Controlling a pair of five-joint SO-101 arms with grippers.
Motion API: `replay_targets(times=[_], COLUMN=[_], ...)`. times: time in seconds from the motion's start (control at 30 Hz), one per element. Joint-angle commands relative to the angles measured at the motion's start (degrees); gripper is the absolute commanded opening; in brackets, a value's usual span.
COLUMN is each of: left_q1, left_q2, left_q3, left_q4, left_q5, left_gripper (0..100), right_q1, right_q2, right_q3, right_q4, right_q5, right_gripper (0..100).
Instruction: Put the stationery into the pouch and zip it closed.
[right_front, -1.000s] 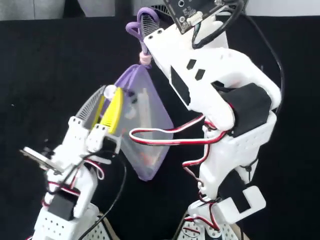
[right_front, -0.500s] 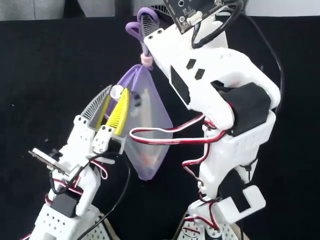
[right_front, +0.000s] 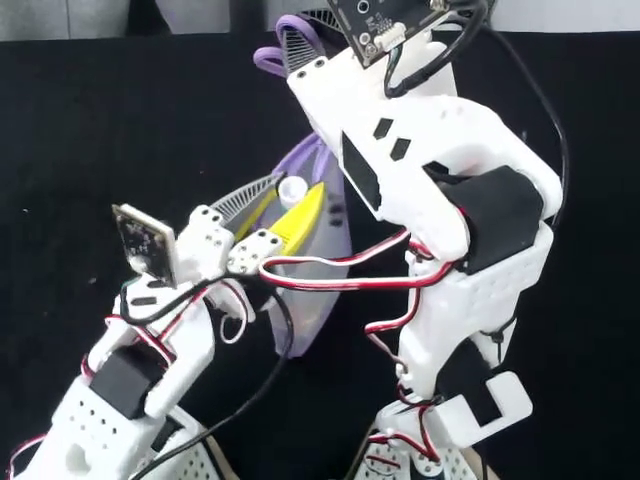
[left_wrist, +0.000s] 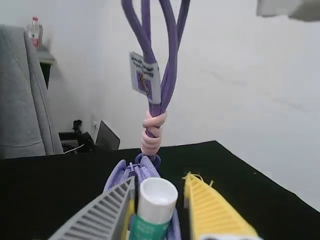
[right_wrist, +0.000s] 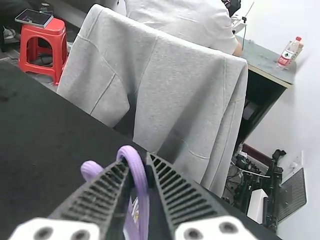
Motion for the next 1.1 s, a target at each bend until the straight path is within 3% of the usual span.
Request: replay_targets(times=[0.0,0.1,0.37,0.57,0.8,0.93,1.07], left_q1=[1.27,1.19,1.27,1.1,0.84,0.84,0.84], left_q2=[1.32,-1.93,-10.02,-8.7,-11.34,-16.53,-24.18], left_q3=[-4.7,-8.31,-19.82,-35.47,-54.11,-53.93,-46.2], left_q4=[4.22,8.09,17.58,25.76,44.75,52.92,59.34], left_q5=[-0.26,-0.79,-10.73,-15.38,-17.32,-17.76,-17.76], left_gripper=[17,17,17,17,17,17,17], right_q1=[0.97,0.97,0.97,1.14,1.76,1.41,1.23], right_q2=[-2.15,-2.15,-2.15,-2.15,-2.15,-2.15,-2.68], right_q3=[-2.77,-2.77,-2.77,-2.77,-2.77,-2.77,-4.97], right_q4=[0.09,0.09,0.09,0.18,0.18,0.26,2.2], right_q5=[0.7,0.7,0.88,3.34,3.08,2.99,2.99], right_gripper=[1.1,1.1,1.1,1.1,1.1,1.1,1.1])
